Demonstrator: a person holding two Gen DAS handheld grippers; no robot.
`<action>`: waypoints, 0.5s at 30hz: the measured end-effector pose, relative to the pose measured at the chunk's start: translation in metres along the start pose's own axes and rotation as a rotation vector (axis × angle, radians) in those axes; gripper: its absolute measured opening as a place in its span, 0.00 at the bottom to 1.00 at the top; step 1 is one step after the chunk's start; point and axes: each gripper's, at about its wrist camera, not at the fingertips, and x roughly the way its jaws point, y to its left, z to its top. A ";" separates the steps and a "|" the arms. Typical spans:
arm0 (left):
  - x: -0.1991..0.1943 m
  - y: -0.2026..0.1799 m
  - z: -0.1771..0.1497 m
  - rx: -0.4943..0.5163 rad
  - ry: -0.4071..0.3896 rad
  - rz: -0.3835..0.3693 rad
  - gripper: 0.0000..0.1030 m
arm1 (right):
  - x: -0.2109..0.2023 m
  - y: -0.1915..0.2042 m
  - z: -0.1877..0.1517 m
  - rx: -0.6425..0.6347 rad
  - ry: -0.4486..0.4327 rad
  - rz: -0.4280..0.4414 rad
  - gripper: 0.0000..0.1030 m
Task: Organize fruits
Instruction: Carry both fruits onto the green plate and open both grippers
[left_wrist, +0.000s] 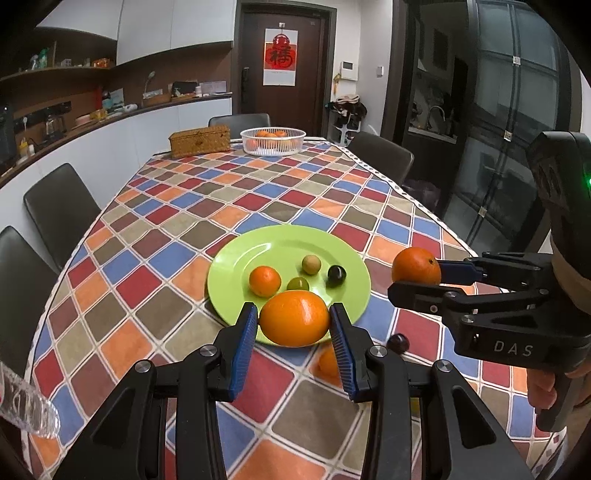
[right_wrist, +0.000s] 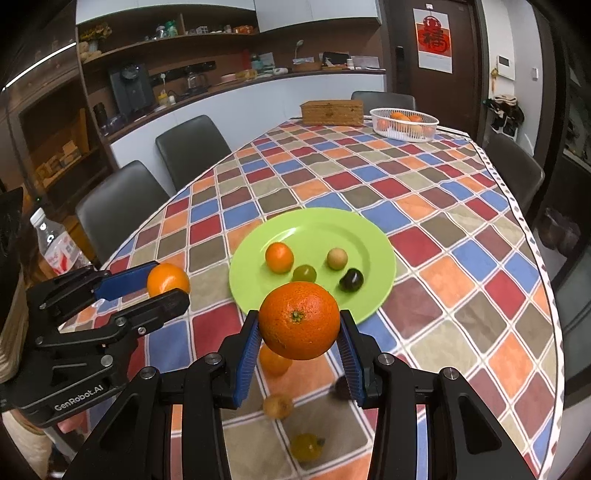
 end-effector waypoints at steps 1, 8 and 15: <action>0.002 0.001 0.001 0.001 -0.001 0.001 0.38 | 0.002 0.000 0.002 -0.003 0.001 0.000 0.41; 0.028 0.014 0.009 0.000 -0.013 -0.002 0.38 | 0.027 -0.005 0.016 -0.011 0.010 0.002 0.41; 0.057 0.026 0.011 -0.017 0.012 -0.017 0.38 | 0.055 -0.012 0.020 0.003 0.030 0.017 0.41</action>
